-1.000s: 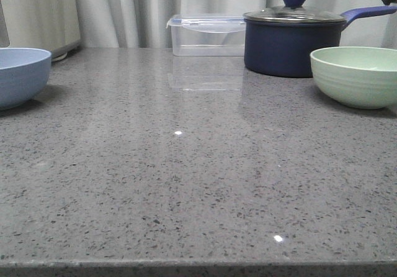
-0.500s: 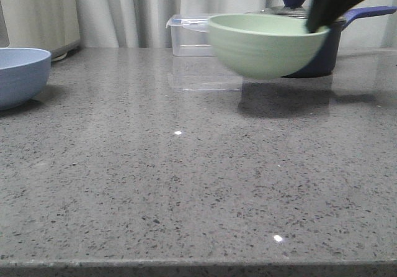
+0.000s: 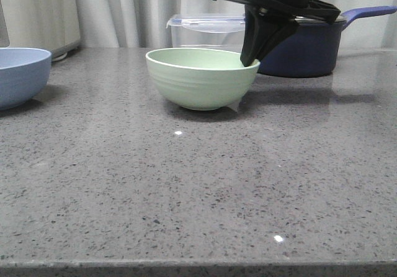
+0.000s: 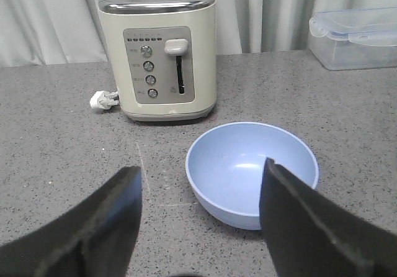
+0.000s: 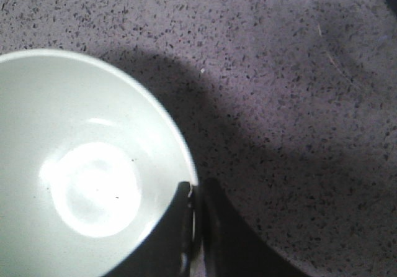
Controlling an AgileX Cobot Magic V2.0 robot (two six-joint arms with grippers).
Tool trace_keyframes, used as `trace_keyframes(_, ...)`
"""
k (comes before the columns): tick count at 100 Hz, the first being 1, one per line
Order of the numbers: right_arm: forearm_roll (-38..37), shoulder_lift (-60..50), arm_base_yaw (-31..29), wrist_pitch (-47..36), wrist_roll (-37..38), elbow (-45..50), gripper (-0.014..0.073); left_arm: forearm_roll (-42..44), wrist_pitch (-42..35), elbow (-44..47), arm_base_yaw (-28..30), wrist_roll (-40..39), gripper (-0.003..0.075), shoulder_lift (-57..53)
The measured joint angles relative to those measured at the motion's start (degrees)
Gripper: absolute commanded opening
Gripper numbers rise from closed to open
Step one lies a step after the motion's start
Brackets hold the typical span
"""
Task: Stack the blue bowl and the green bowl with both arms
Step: 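Lift the green bowl with the right gripper and move it toward the table center, then set the green bowl down, open the right gripper and raise it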
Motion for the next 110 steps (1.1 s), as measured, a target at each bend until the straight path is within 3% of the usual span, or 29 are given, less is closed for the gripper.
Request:
trace_keyframes(17,0.2,0.0,0.0,0.0,0.0,-0.1,0.0160,0.0,0.1,0.0,0.0,0.0,0.0421,0.0)
trace_keyframes(61,-1.1,-5.4,0.0,-0.2,0.0,0.3,0.0158,0.0,0.2,0.0,0.0,0.0,0.0421,0.0)
trace_keyframes(81,-1.1,-12.2,0.0,-2.9,0.0,9.0,0.0156,0.0,0.2,0.0,0.0,0.0,0.0421,0.0)
trace_keyframes(110,0.0,-16.7,0.4,-8.3,-0.8,19.7,0.0071,0.0,0.2,0.0,0.0,0.0,0.0421,0.0)
